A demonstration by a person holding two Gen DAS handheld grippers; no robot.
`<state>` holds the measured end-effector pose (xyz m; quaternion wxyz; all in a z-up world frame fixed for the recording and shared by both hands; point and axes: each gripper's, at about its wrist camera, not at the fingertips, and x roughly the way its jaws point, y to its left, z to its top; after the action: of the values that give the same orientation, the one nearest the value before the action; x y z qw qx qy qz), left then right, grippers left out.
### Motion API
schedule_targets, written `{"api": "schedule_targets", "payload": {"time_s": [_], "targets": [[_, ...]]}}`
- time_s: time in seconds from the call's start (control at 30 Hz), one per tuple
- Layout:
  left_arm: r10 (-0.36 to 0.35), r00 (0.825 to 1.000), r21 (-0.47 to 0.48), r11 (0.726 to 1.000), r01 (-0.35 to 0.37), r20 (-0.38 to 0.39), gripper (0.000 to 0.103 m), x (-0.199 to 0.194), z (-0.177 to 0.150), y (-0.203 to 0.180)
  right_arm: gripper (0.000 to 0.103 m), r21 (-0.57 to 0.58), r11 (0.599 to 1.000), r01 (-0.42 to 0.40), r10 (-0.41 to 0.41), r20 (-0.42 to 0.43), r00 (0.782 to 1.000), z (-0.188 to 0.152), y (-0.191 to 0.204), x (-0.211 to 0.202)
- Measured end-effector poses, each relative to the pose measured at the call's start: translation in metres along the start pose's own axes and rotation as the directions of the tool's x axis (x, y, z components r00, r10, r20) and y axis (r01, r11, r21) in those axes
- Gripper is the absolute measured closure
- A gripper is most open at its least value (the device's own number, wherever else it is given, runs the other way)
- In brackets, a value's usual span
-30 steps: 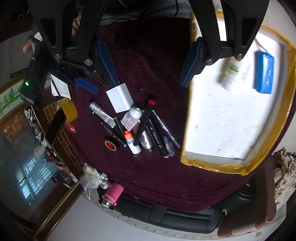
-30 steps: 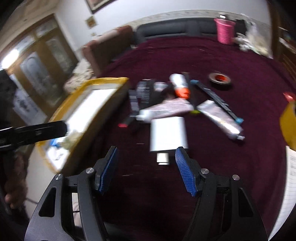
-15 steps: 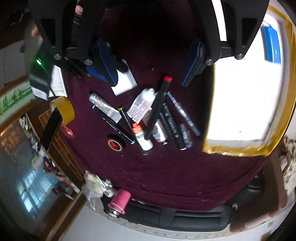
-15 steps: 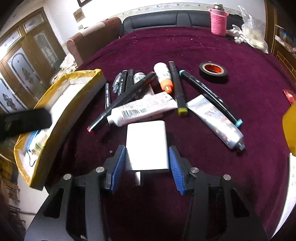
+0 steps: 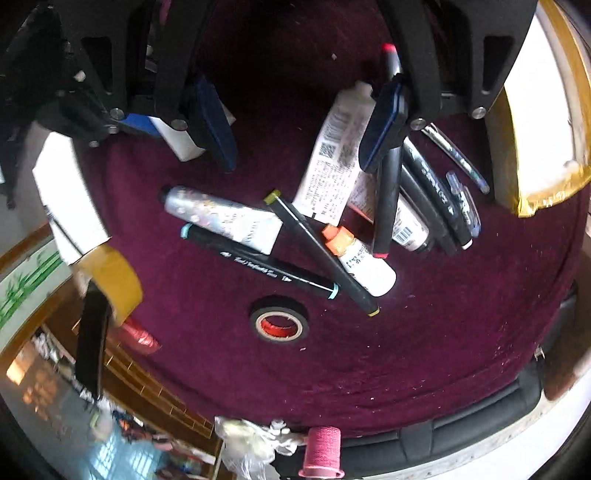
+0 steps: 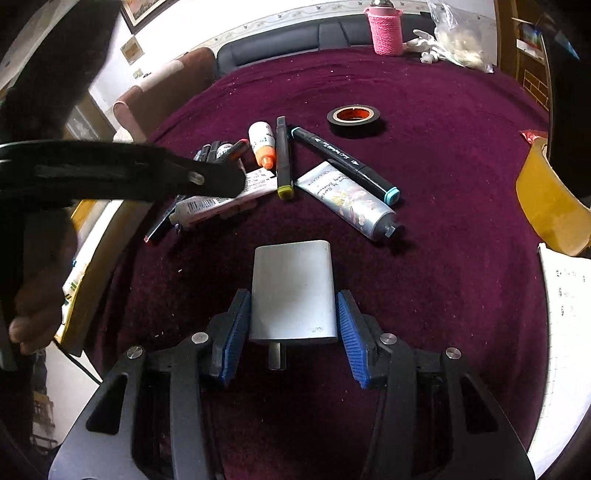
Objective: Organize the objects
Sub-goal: 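Grasp the white cream tube with the left tool while the right tool holds the charger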
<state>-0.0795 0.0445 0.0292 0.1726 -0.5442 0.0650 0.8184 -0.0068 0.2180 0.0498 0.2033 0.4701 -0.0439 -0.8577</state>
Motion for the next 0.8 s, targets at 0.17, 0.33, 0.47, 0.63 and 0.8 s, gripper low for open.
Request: {"api": "schedule_targets", "payload": {"time_s": [0.17, 0.33, 0.47, 0.63, 0.8], "targets": [[0.049, 0.997, -0.015, 0.999, -0.05, -0.06, 0.056, 0.016, 0.0, 0.007, 0.055, 0.0, 1.0, -0.013, 0.013, 0.0, 1.0, 0.0, -0.001, 0.0], [0.051, 0.997, -0.035, 0.998, -0.053, -0.064, 0.072, 0.014, -0.013, 0.009, 0.055, 0.001, 1.0, -0.018, 0.018, -0.006, 1.0, 0.001, -0.001, -0.001], [0.024, 0.996, -0.062, 0.998, -0.029, -0.081, 0.072, 0.002, -0.036, 0.013, 0.055, 0.002, 1.0, -0.02, 0.02, -0.012, 1.0, 0.001, -0.001, -0.001], [-0.041, 0.992, -0.145, 0.989, 0.024, -0.116, 0.072, -0.014, -0.075, 0.023, 0.055, -0.007, 1.0, -0.006, 0.006, -0.016, 1.0, 0.002, 0.001, -0.001], [-0.022, 0.996, -0.159, 0.987, 0.008, -0.088, 0.071, -0.02, -0.093, 0.025, 0.055, -0.019, 1.0, 0.017, -0.018, -0.016, 1.0, 0.003, 0.005, 0.001]]}}
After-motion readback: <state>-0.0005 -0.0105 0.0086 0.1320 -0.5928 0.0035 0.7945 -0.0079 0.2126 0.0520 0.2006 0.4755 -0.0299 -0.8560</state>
